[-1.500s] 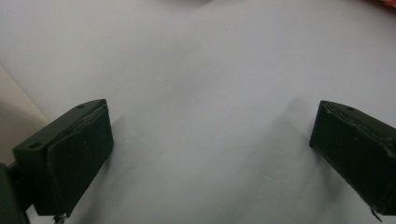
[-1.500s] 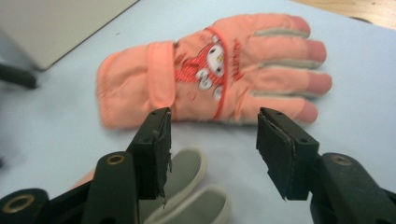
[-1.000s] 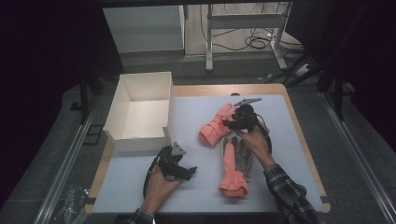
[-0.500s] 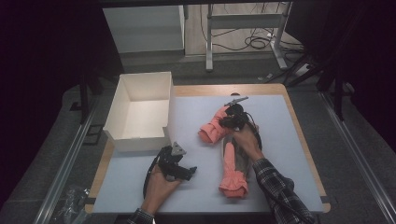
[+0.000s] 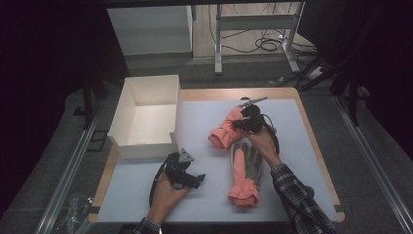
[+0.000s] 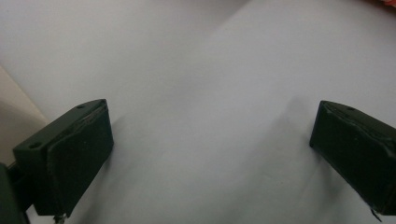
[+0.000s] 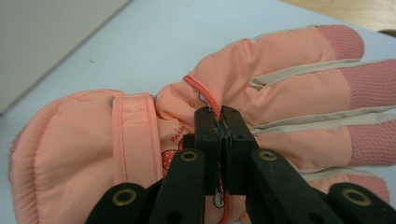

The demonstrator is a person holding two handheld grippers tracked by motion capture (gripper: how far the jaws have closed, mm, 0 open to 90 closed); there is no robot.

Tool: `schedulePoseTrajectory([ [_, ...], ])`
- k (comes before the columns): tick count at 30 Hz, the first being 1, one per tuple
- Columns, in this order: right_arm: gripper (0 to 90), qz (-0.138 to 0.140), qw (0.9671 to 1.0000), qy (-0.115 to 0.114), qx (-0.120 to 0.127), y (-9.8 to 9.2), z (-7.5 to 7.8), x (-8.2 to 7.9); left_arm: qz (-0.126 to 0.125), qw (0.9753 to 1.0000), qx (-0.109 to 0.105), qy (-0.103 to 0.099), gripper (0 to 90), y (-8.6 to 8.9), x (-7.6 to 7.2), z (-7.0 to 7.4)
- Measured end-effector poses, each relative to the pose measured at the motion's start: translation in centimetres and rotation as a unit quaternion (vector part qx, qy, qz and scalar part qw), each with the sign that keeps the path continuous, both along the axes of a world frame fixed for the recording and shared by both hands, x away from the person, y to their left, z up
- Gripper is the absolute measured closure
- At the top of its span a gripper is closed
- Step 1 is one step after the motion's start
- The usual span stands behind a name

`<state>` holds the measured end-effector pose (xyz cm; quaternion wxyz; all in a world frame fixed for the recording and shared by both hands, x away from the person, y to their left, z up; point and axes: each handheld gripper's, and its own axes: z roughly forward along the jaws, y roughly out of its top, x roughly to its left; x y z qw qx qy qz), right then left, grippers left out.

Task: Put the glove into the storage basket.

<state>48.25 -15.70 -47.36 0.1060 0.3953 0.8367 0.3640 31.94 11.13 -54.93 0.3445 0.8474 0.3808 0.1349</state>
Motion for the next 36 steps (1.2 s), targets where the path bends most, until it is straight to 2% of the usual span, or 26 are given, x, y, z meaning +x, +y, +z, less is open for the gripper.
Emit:
schedulePoseTrajectory([
  [1,86.2,0.0,1.0,0.0,0.0,0.0,0.0,0.0,0.0,1.0,0.0,0.0,0.0,0.0,0.0,0.0],
  [8,86.0,0.049,0.9987,-0.001,0.014,-0.7,2.8,-0.9,-0.001,1.0,0.002,-0.001,0.0,0.0,0.0,0.0],
  [15,86.0,0.103,0.9943,-0.002,0.026,-1.7,4.9,-2.9,-0.001,1.0,0.0,-0.002,0.0,0.0,0.0,0.0],
  [20,85.9,0.149,0.9883,0.009,0.03,-2.9,5.9,-4.9,-0.002,1.0,0.001,-0.002,0.0,0.0,0.0,0.0],
  [23,85.8,0.169,0.9853,0.009,0.021,-3.6,6.1,-6.2,-0.002,1.0,0.002,-0.002,0.0,0.0,0.0,0.0],
  [24,85.8,0.169,0.9853,0.009,0.021,-3.6,6.1,-6.2,-0.002,1.0,0.002,-0.002,0.0,0.0,0.0,0.0],
  [25,85.8,0.184,0.9827,0.007,0.016,-4.1,6.2,-7.1,-0.002,1.0,0.001,-0.002,0.0,0.0,0.0,0.0],
  [27,85.8,0.197,0.9802,0.01,0.018,-4.5,6.3,-7.7,-0.001,1.0,0.0,-0.002,0.0,0.0,0.0,0.0],
  [29,85.8,0.202,0.9791,0.011,0.018,-4.7,6.3,-8.1,-0.001,1.0,0.0,-0.002,0.0,0.0,0.0,0.0],
  [30,85.8,0.22,0.9753,0.011,0.016,-5.1,6.3,-8.9,-0.001,1.0,0.0,-0.002,0.0,0.0,0.0,0.0],
  [33,85.8,0.245,0.9695,0.009,0.009,-5.5,6.3,-10.1,-0.001,1.0,0.0,-0.002,0.0,0.0,0.0,0.0],
  [35,85.8,0.259,0.9658,0.008,0.005,-5.7,6.1,-11.0,-0.001,1.0,0.0,-0.001,0.0,0.0,0.0,0.0],
  [36,85.8,0.259,0.9658,0.008,0.005,-5.7,6.1,-11.0,-0.001,1.0,0.0,0.0,0.0,0.0,0.0,0.0],
])
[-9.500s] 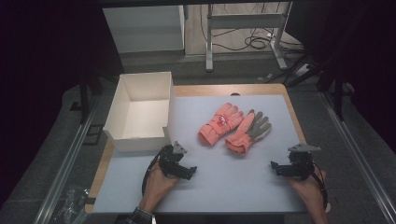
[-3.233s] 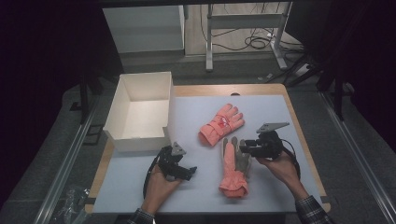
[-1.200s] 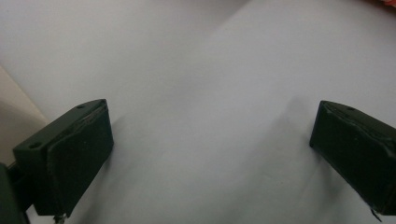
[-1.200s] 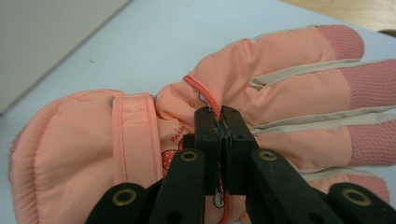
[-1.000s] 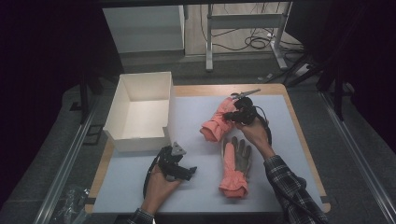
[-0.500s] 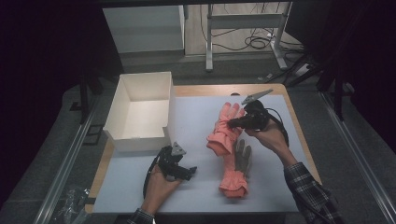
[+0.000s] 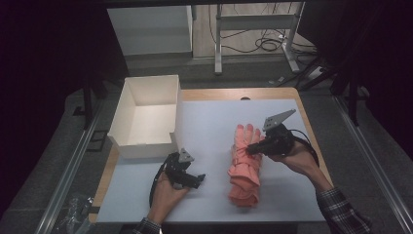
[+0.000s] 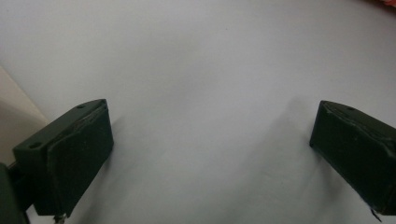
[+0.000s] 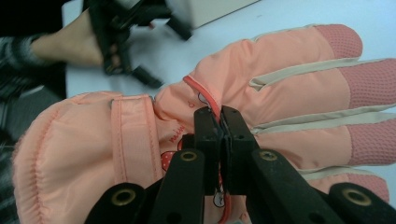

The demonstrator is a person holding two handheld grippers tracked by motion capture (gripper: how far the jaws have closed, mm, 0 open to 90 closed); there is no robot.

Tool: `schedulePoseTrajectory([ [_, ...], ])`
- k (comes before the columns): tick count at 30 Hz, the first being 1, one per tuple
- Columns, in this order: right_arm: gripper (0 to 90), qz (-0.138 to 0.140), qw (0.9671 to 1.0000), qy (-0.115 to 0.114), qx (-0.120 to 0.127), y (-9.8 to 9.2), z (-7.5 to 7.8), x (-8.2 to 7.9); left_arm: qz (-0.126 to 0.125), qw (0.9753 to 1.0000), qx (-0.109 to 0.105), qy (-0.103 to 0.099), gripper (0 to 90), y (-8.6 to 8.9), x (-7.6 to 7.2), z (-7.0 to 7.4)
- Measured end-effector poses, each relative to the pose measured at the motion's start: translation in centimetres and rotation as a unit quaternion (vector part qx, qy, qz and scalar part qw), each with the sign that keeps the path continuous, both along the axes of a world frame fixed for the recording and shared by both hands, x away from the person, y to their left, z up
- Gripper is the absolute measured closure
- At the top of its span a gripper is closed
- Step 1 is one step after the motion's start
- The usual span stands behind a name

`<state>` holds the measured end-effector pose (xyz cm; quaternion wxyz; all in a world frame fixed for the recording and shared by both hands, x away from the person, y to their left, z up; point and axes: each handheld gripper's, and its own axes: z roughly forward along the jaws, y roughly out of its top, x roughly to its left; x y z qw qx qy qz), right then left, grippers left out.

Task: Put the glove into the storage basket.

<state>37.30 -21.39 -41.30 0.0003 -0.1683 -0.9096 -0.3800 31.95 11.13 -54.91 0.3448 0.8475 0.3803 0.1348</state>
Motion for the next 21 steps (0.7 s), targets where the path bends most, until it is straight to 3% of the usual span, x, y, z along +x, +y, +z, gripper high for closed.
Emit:
schedulePoseTrajectory([
  [5,85.6,0.026,0.9995,0.011,-0.018,0.3,-2.0,-1.2,0.0,1.0,0.0,0.0,0.0,0.0,0.0,0.0],
  [8,84.6,0.027,0.999,0.009,-0.033,0.6,-3.3,-1.3,-0.001,1.0,0.0,-0.001,0.0,0.0,0.0,0.0],
  [14,77.4,0.02,0.9978,-0.005,-0.063,0.9,-4.3,-1.3,-0.001,1.0,0.001,-0.002,0.0,0.0,0.0,0.0],
  [17,72.1,0.01,0.9987,0.004,-0.05,0.8,-4.8,-1.3,0.0,1.0,0.001,-0.003,0.0,0.0,0.0,0.0],
  [18,68.1,0.005,0.9993,0.011,-0.035,0.5,-4.8,-1.3,0.0,1.0,0.001,-0.002,0.0,0.0,0.0,0.0],
  [21,60.0,-0.01,0.9997,0.014,-0.019,-0.2,-4.3,-1.2,0.0,1.0,0.001,-0.002,0.0,0.0,0.0,0.0],
])
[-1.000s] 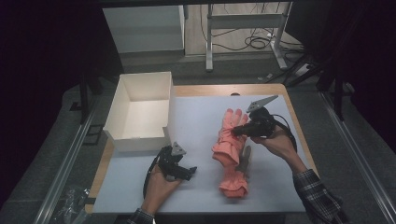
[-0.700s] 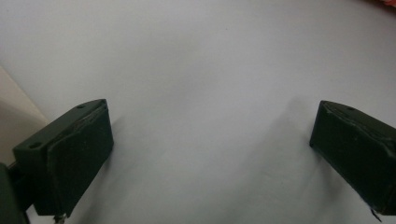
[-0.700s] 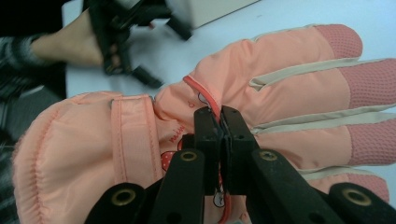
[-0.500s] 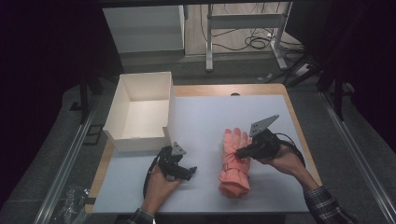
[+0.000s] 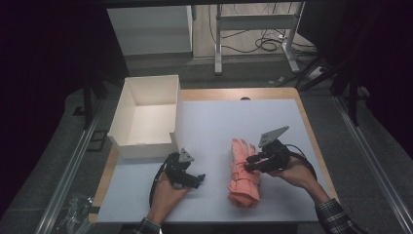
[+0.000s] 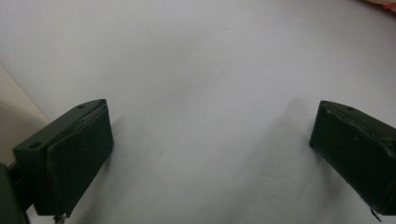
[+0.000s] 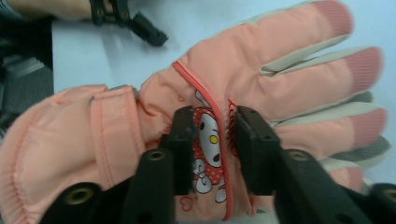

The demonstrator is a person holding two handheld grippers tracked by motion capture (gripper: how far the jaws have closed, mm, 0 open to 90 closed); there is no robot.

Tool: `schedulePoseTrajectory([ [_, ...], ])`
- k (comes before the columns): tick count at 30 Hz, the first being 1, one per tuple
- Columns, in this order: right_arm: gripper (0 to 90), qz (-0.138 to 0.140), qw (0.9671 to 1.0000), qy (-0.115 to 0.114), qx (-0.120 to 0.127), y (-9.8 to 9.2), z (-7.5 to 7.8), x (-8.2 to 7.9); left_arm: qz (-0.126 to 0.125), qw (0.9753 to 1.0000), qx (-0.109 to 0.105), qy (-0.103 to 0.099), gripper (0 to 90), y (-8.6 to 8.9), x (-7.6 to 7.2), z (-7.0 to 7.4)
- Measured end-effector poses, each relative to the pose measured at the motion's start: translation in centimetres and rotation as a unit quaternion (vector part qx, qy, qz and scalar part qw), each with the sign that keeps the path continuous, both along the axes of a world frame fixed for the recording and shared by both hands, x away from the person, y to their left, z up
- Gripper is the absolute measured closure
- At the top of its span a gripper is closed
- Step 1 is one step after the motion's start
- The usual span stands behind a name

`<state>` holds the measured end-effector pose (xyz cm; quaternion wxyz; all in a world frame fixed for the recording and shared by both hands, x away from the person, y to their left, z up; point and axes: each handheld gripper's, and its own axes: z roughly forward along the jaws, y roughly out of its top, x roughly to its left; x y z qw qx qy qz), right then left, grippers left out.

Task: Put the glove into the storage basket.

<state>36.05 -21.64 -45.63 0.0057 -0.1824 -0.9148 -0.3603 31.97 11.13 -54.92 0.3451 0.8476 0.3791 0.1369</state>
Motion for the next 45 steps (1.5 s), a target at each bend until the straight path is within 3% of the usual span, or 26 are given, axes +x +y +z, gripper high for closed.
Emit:
schedulePoseTrajectory([
  [6,55.8,-0.022,0.9994,-0.017,0.021,-1.3,0.9,-0.3,0.0,1.0,0.0,0.001,0.0,0.0,0.0,0.0],
  [9,53.8,-0.049,0.9976,-0.024,0.042,-2.9,1.3,-0.5,0.001,1.0,-0.001,0.002,0.0,0.0,0.0,0.0],
  [13,55.3,-0.076,0.9955,-0.028,0.048,-4.6,0.6,-1.1,0.002,1.0,-0.002,0.003,0.0,0.0,0.0,0.0],
  [18,67.1,-0.101,0.9937,-0.03,0.039,-5.9,-1.0,-2.5,0.002,1.0,-0.003,0.004,0.0,0.0,0.0,0.0],
  [20,69.7,-0.102,0.9937,-0.028,0.037,-6.0,-1.5,-2.9,0.002,1.0,-0.002,0.004,0.0,0.0,0.0,0.0],
  [21,74.9,-0.101,0.994,-0.024,0.035,-6.0,-2.5,-3.8,0.002,1.0,-0.002,0.004,0.0,0.0,0.0,0.0],
  [23,77.6,-0.099,0.9943,-0.021,0.035,-6.0,-2.9,-4.1,0.002,1.0,-0.002,0.004,0.0,0.0,0.0,0.0],
  [25,84.3,-0.093,0.9949,-0.016,0.033,-5.8,-4.3,-5.3,0.002,1.0,-0.002,0.004,0.0,0.0,0.0,0.0],
  [29,87.0,-0.079,0.996,-0.011,0.039,-5.2,-5.6,-6.6,0.002,1.0,-0.002,0.004,0.0,0.0,0.0,0.0],
  [35,87.3,-0.069,0.9969,-0.019,0.034,-3.9,-6.3,-7.3,0.002,1.0,-0.002,0.004,0.0,0.0,0.0,0.0],
  [45,85.5,-0.069,0.9965,-0.025,0.042,-1.8,-6.7,-7.1,0.002,1.0,-0.002,0.003,0.0,0.0,0.0,0.0],
])
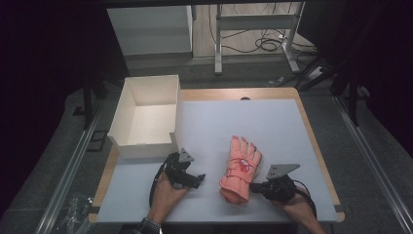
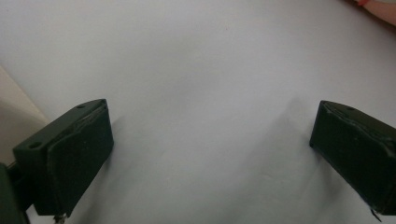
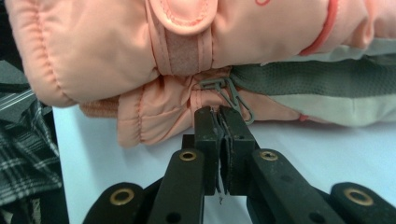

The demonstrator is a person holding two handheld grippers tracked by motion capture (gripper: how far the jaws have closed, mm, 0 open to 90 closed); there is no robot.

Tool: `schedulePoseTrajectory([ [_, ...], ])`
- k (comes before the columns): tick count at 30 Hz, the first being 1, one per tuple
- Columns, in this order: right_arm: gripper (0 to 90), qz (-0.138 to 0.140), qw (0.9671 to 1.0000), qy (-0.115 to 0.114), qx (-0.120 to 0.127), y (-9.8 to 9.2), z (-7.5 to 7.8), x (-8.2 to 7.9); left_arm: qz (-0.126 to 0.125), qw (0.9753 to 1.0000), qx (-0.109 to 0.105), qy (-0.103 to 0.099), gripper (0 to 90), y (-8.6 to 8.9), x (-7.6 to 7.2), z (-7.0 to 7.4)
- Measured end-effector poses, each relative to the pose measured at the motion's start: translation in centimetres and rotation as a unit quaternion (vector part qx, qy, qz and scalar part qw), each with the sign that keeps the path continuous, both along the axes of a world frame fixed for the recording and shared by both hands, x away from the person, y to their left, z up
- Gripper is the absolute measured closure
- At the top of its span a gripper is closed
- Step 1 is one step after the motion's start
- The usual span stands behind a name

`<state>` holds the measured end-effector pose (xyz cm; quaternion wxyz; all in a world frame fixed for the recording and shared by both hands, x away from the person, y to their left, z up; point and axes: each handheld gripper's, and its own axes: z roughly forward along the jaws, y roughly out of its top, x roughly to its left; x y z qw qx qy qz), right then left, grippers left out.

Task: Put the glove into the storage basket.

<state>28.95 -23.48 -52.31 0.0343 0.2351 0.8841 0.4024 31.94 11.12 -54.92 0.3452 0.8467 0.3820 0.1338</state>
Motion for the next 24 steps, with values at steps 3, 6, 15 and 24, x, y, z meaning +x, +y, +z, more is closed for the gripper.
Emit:
schedulePoseTrajectory([
  [3,85.5,-0.005,1.0,-0.003,0.0,0.8,-0.1,0.1,0.0,1.0,0.0,0.0,0.0,0.0,0.0,0.0],
  [6,85.6,-0.01,0.9999,-0.001,0.006,1.6,-0.2,0.5,0.0,1.0,-0.001,0.0,0.0,0.0,0.0,0.0],
  [15,88.1,-0.024,0.9996,-0.004,0.012,3.6,-0.6,1.5,0.001,1.0,-0.001,0.0,0.0,0.0,0.0,0.0],
  [24,88.4,-0.047,0.9987,-0.018,-0.005,4.5,-1.1,2.3,0.0,1.0,-0.001,0.0,0.0,0.0,0.0,0.0],
])
